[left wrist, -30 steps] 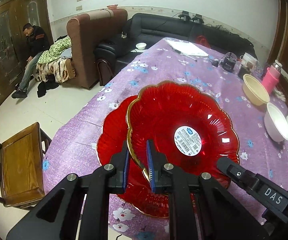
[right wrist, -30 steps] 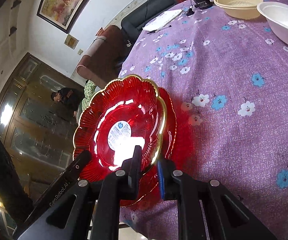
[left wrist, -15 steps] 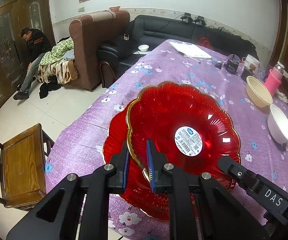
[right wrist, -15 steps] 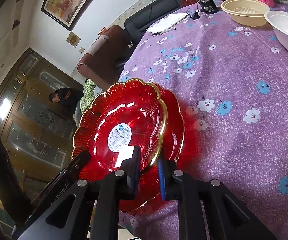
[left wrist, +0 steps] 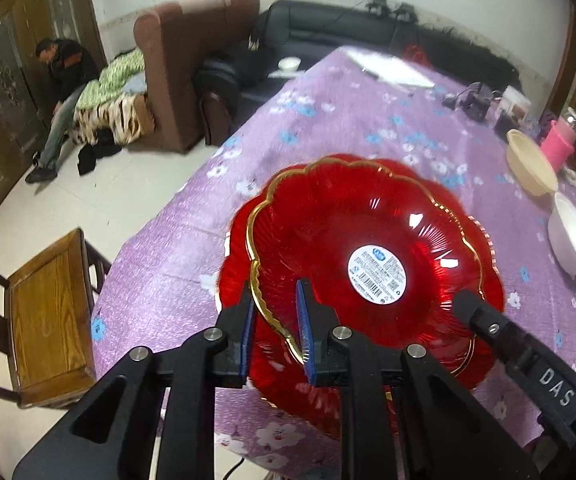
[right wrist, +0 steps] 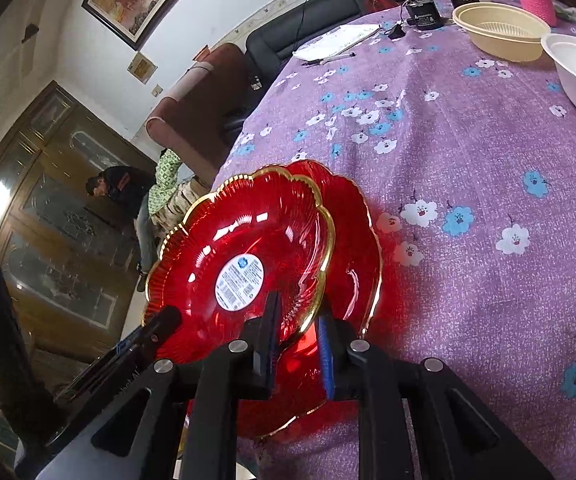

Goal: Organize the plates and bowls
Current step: 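Carry the sticker plate over the wedding plate and lower it on, then open both grippers and lift away from the stacked red plates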

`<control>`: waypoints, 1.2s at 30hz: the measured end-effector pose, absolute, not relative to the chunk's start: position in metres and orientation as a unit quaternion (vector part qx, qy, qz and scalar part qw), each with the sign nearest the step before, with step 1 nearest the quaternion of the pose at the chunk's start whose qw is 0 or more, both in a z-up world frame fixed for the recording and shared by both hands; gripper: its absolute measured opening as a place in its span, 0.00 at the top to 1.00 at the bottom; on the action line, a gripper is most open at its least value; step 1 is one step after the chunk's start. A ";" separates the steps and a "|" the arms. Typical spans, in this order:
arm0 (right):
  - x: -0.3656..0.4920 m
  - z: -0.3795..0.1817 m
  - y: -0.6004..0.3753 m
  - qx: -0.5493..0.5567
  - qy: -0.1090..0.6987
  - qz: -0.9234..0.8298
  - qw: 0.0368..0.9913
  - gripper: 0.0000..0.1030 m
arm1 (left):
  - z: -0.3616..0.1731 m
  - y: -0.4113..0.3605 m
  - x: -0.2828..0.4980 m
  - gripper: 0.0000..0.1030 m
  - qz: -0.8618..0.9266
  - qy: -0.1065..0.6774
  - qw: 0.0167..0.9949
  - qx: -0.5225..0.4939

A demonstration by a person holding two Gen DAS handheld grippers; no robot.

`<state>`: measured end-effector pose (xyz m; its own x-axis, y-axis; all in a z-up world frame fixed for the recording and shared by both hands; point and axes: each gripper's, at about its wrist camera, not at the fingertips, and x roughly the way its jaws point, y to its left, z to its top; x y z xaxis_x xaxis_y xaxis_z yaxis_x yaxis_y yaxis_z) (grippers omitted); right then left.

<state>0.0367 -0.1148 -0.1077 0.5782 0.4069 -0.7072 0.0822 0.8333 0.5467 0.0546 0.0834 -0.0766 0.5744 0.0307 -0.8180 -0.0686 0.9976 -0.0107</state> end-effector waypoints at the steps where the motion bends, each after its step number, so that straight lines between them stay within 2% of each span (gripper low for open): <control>1: 0.038 -0.107 -0.114 0.270 0.448 0.095 0.847 0.81 | -0.077 0.086 0.057 0.80 0.031 0.468 0.883 -0.015; 8: 0.038 -0.099 -0.118 0.263 0.430 0.084 0.860 0.81 | -0.081 0.080 0.063 0.79 0.023 0.492 0.870 0.027; 11: 0.036 -0.093 -0.125 0.266 0.415 0.082 0.866 0.81 | -0.078 0.066 0.060 0.79 0.023 0.477 0.877 0.058; 12: 0.034 -0.091 -0.129 0.273 0.409 0.082 0.867 0.81 | -0.076 0.057 0.059 0.75 0.016 0.470 0.879 0.077; 13: 0.034 -0.090 -0.132 0.278 0.404 0.082 0.868 0.81 | -0.075 0.050 0.058 0.62 0.008 0.465 0.880 0.094; 15: 0.032 -0.086 -0.141 0.291 0.391 0.079 0.870 0.81 | -0.078 0.040 0.061 0.47 -0.013 0.467 0.876 0.120; 18: 0.028 -0.077 -0.156 0.300 0.374 0.073 0.875 0.81 | -0.080 0.051 0.068 0.47 0.005 0.482 0.869 0.112; 24: 0.019 -0.063 -0.189 0.314 0.337 0.053 0.886 0.80 | -0.056 0.076 0.055 0.47 0.061 0.453 0.884 0.097; 26: 0.017 -0.064 -0.196 0.323 0.335 0.051 0.884 0.76 | -0.050 0.077 0.050 0.47 0.063 0.444 0.890 0.080; 30: 0.013 -0.069 -0.202 0.328 0.344 0.054 0.878 0.75 | -0.043 0.056 0.043 0.47 0.009 0.441 0.896 0.052; 36: 0.000 -0.071 -0.220 0.326 0.340 0.047 0.881 0.73 | -0.049 -0.013 0.039 0.47 -0.080 0.463 0.881 0.061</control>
<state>-0.0001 -0.2205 -0.0707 0.7641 0.3049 -0.5685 0.1382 0.7834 0.6059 0.0385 -0.0128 -0.0486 0.5583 -0.0844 -0.8253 0.1975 0.9797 0.0334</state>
